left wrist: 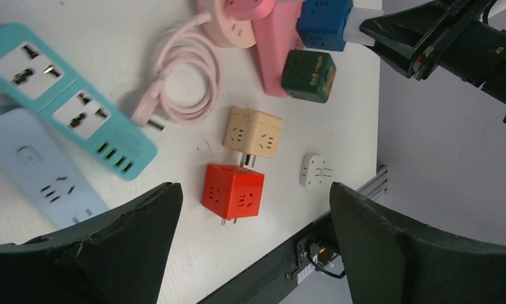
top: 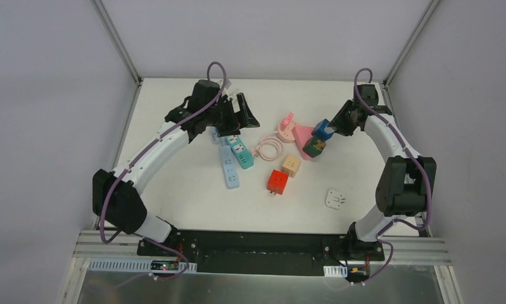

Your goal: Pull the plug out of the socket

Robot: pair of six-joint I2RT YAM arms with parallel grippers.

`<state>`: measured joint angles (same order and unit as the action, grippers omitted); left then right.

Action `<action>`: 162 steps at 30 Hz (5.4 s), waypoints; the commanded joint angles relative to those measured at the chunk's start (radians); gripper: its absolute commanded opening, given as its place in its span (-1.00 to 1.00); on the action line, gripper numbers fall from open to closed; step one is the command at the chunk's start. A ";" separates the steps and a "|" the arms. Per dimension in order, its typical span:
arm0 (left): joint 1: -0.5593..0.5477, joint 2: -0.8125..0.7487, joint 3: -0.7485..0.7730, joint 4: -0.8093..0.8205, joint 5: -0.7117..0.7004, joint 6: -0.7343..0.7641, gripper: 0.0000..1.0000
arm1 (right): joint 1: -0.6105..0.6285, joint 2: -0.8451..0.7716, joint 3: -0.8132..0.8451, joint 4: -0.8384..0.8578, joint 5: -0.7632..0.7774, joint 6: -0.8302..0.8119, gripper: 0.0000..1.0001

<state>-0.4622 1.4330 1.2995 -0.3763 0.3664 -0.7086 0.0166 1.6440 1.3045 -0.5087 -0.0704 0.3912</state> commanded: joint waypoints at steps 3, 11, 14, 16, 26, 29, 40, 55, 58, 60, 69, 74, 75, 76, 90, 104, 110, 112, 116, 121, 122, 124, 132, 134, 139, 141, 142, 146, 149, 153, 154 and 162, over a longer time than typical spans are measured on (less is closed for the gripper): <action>-0.090 0.194 0.166 0.089 -0.013 -0.009 0.78 | 0.094 -0.006 -0.041 0.051 -0.154 -0.048 -0.59; -0.186 0.486 0.447 0.105 -0.089 -0.074 0.68 | 0.154 0.022 -0.004 0.052 -0.043 -0.038 -0.36; -0.218 0.606 0.581 0.088 -0.106 -0.098 0.47 | 0.154 0.000 -0.002 0.066 0.038 -0.005 -0.01; -0.235 0.677 0.662 0.054 -0.133 -0.110 0.39 | 0.154 -0.006 -0.001 0.068 0.064 0.003 0.16; -0.260 0.846 0.780 0.053 -0.130 -0.120 0.27 | 0.149 -0.015 -0.027 0.121 0.007 0.043 -0.12; -0.260 0.869 0.785 0.068 -0.124 -0.116 0.19 | 0.149 -0.004 -0.015 0.108 -0.031 0.043 -0.19; -0.264 0.939 0.824 0.102 -0.125 -0.089 0.06 | 0.155 0.025 -0.001 0.080 -0.084 0.015 -0.32; -0.311 0.971 0.785 -0.146 -0.211 -0.049 -0.13 | 0.157 0.084 0.188 -0.075 -0.127 0.109 -1.00; -0.310 0.983 0.777 -0.178 -0.161 -0.088 -0.16 | 0.167 0.147 0.288 -0.190 -0.101 0.112 -1.00; -0.310 0.985 0.778 -0.191 -0.143 -0.101 -0.16 | 0.180 0.157 0.306 -0.211 -0.039 0.086 -1.00; -0.310 1.020 0.785 -0.282 -0.169 -0.107 -0.29 | 0.165 0.033 0.099 0.014 -0.109 -0.037 -1.00; -0.310 1.020 0.767 -0.279 -0.146 -0.115 -0.40 | 0.219 0.094 0.194 -0.070 -0.098 0.026 -1.00; -0.311 1.020 0.764 -0.278 -0.140 -0.119 -0.42 | 0.250 0.121 0.243 -0.122 -0.049 0.026 -1.00; -0.311 1.020 0.764 -0.280 -0.138 -0.122 -0.44 | 0.267 0.144 0.276 -0.160 -0.025 0.037 -1.00; -0.320 1.016 0.749 -0.285 -0.104 -0.136 -0.61 | 0.214 -0.022 0.086 0.084 -0.199 0.112 -1.00; -0.320 1.015 0.745 -0.309 -0.108 -0.143 -0.67 | 0.162 -0.063 0.102 0.040 -0.165 0.044 -1.00; -0.319 1.018 0.762 -0.323 -0.112 -0.135 -0.67 | 0.150 -0.061 0.119 0.020 -0.167 0.049 -1.00; -0.319 1.018 0.762 -0.326 -0.113 -0.135 -0.68 | 0.185 -0.053 0.141 -0.018 -0.078 -0.007 -1.00; -0.320 1.020 0.764 -0.328 -0.113 -0.137 -0.69 | 0.216 -0.064 0.144 -0.034 0.022 -0.059 -1.00; -0.320 1.022 0.765 -0.332 -0.113 -0.138 -0.72 | 0.209 -0.113 0.119 -0.004 0.055 -0.069 -1.00; -0.320 1.022 0.765 -0.334 -0.114 -0.139 -0.73 | 0.201 -0.123 0.113 0.002 0.057 -0.059 -1.00; -0.320 1.022 0.766 -0.335 -0.116 -0.140 -0.73 | 0.177 -0.152 0.093 0.022 0.043 -0.029 -1.00; -0.316 1.006 0.771 -0.280 -0.080 -0.142 -0.66 | 0.084 -0.193 -0.006 0.024 0.108 0.106 -1.00; -0.312 0.988 0.783 -0.251 -0.063 -0.137 -0.57 | 0.040 -0.204 -0.045 0.019 0.096 0.142 -1.00; -0.305 0.932 0.816 -0.234 -0.080 -0.070 -0.35 | -0.048 -0.238 -0.159 0.023 0.055 0.196 -1.00; -0.301 0.907 0.817 -0.211 -0.065 -0.055 -0.27 | -0.071 -0.247 -0.217 0.035 0.027 0.221 -1.00; -0.299 0.896 0.818 -0.198 -0.053 -0.047 -0.22 | -0.084 -0.249 -0.246 0.041 0.012 0.238 -1.00; -0.292 0.843 0.844 -0.176 -0.034 0.028 -0.01 | -0.134 -0.245 -0.383 0.110 -0.104 0.282 -1.00; -0.281 0.795 0.844 -0.174 -0.042 0.065 0.09 | -0.168 -0.224 -0.419 0.122 -0.144 0.277 -0.98; -0.276 0.718 0.780 -0.155 -0.045 0.099 0.15 | -0.196 -0.208 -0.446 0.136 -0.159 0.271 -0.71; -0.276 0.699 0.762 -0.149 -0.043 0.106 0.15 | -0.202 -0.208 -0.455 0.136 -0.152 0.271 -0.55; -0.273 0.639 0.742 -0.201 -0.076 0.162 0.24 | -0.219 -0.245 -0.481 0.106 -0.050 0.228 0.46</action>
<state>-0.7441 2.1357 2.0445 -0.5301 0.3092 -0.6064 -0.1932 1.4380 0.8200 -0.3904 -0.1711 0.6434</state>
